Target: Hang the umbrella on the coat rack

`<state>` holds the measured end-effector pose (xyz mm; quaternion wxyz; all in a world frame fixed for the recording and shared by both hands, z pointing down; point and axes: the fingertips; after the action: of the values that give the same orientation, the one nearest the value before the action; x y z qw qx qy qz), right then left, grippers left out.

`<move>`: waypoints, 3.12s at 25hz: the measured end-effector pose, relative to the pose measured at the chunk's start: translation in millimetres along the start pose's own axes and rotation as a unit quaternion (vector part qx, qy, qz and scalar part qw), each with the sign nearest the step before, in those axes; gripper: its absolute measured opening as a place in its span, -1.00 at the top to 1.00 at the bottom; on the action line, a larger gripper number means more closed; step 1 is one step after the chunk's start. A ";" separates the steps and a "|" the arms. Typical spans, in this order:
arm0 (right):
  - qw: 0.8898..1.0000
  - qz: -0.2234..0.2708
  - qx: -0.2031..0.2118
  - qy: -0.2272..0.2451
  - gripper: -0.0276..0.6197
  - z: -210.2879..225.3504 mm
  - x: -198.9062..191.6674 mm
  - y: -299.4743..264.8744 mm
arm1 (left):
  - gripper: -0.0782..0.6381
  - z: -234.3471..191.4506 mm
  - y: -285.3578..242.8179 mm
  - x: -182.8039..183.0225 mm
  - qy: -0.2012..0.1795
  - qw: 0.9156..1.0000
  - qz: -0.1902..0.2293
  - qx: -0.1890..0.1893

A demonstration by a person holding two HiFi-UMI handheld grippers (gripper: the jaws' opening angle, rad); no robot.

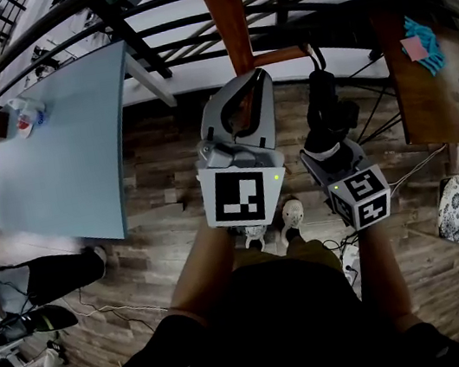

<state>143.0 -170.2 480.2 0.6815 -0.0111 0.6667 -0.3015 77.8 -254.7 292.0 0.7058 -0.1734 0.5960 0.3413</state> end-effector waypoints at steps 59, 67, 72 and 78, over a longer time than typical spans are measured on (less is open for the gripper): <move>0.997 -0.046 0.064 0.017 0.18 -35.1 -19.8 -45.0 | 0.74 -27.1 21.4 -25.6 0.003 0.999 -0.025 0.035; 0.995 -0.051 0.078 0.025 0.18 -45.6 -20.5 -53.9 | 0.74 -36.5 29.5 -29.4 0.002 0.999 -0.030 0.045; 0.994 -0.058 0.085 0.023 0.18 -53.6 -23.9 -60.4 | 0.75 -41.9 33.8 -32.6 0.002 0.998 -0.034 0.047; 0.994 -0.075 0.082 0.022 0.18 -53.2 -36.2 -62.8 | 0.74 -43.0 36.9 -36.0 0.005 0.998 -0.038 0.046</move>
<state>71.9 -185.6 533.2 0.6410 0.0011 0.6517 -0.4055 19.2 -266.6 322.6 0.7221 -0.1648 0.6080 0.2859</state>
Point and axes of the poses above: the fingertips, and each gripper's own axes: y backward along the fingers, z to its right, x out of its top, and after that the axes turned 7 degrees about z, right-handed
